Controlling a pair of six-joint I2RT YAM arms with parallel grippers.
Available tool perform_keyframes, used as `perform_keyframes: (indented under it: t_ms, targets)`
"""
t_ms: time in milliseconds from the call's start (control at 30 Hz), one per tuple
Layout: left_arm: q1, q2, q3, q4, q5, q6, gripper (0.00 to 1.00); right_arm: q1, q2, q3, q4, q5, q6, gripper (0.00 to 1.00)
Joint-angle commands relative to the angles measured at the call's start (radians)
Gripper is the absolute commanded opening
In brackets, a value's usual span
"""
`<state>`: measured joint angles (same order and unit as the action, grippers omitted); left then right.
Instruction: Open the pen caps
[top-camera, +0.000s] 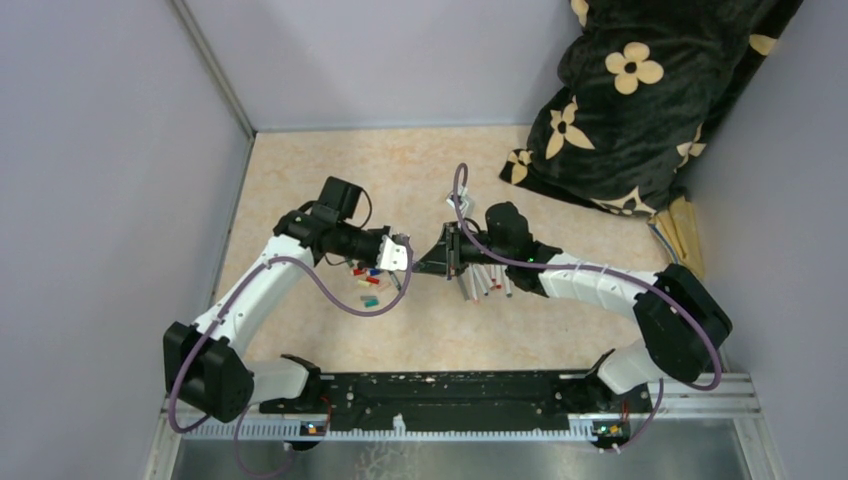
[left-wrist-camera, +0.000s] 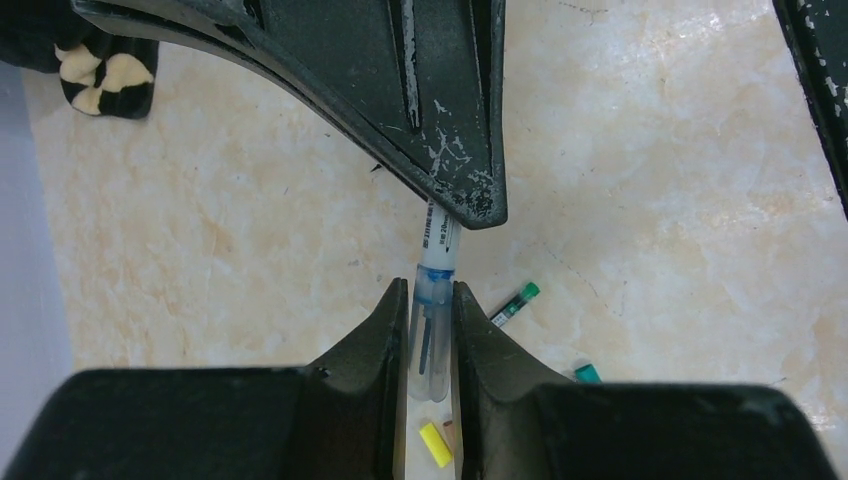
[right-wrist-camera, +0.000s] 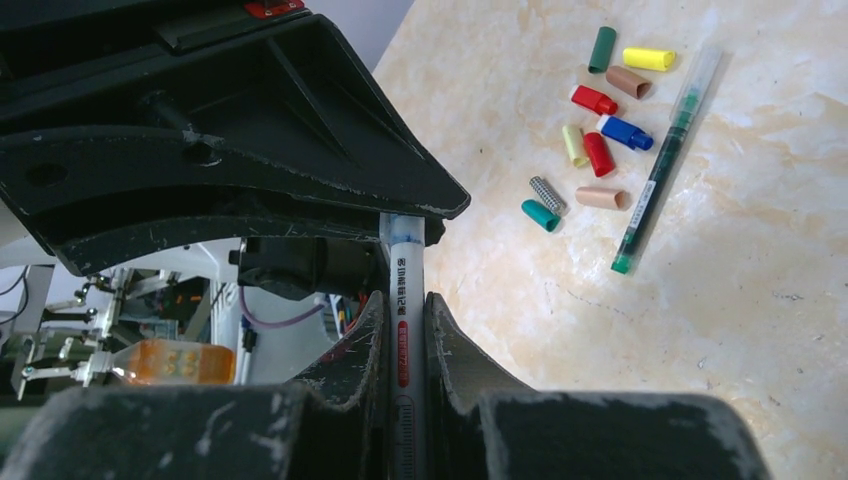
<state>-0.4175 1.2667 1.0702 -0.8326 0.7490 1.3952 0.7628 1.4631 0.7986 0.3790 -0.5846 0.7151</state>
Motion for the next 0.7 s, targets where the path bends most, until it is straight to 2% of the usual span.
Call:
perform_keyframes:
  t_ms: [0, 200, 500, 667]
  targets:
    - [0.126, 0.009, 0.004, -0.059, -0.209, 0.019, 0.00, -0.018, -0.076, -0.041, -0.097, -0.056, -0.048, 0.00]
    - [0.197, 0.028, 0.019, -0.066, -0.209, 0.071, 0.00, -0.018, -0.094, -0.043, -0.131, -0.053, -0.066, 0.00]
    - [0.240, 0.042, -0.003, -0.060, -0.259, 0.126, 0.00, -0.025, -0.126, -0.049, -0.188, -0.047, -0.095, 0.00]
    - [0.317, 0.062, 0.019, -0.074, -0.228, 0.153, 0.00, -0.038, -0.169, -0.071, -0.218, -0.044, -0.109, 0.00]
